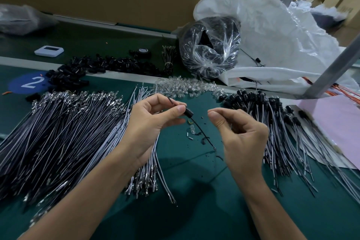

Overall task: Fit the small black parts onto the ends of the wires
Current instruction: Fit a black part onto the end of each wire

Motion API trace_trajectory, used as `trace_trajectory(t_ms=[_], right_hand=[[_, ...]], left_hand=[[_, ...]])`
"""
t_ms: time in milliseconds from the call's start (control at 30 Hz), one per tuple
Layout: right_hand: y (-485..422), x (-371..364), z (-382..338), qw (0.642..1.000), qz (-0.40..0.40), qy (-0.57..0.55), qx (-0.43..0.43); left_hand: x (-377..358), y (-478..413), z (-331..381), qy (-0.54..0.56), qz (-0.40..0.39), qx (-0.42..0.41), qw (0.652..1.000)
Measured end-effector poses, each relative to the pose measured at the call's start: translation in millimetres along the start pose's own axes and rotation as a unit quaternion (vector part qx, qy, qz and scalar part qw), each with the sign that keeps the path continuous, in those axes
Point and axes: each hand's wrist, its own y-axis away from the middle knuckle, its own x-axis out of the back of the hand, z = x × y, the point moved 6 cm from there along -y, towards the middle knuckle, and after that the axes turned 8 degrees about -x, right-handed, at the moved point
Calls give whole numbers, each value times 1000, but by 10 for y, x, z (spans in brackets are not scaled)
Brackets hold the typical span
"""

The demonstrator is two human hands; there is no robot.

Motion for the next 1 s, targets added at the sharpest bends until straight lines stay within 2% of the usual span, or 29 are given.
trace_trajectory(t_ms=[400,700,867,1000], right_hand=[[48,-37,-16,1000,-17,-16,-8],[21,-42,32,999,-7,25,-19],[-23,-112,104,996,-45,66,-36],[-22,-167,79,994,-72,76,-16]], left_hand=[[-2,-3,15,10,-4,1,1000],[0,-2,6,16,-6,6,1000],[17,-12,-28,48,12,22,999],[51,-31,-51,93,36,36,994]])
